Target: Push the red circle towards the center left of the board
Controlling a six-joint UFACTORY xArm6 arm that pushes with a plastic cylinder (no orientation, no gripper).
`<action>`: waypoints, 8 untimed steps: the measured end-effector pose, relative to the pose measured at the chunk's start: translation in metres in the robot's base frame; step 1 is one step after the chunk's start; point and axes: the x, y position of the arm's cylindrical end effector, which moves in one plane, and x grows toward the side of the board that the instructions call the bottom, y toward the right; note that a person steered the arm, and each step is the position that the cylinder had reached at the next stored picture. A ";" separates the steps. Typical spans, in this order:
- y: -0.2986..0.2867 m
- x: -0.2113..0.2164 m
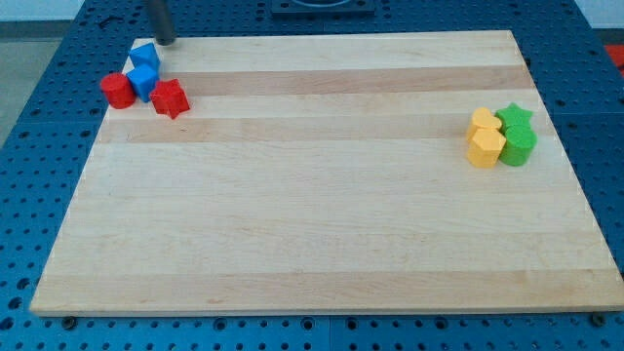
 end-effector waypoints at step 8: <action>0.032 0.169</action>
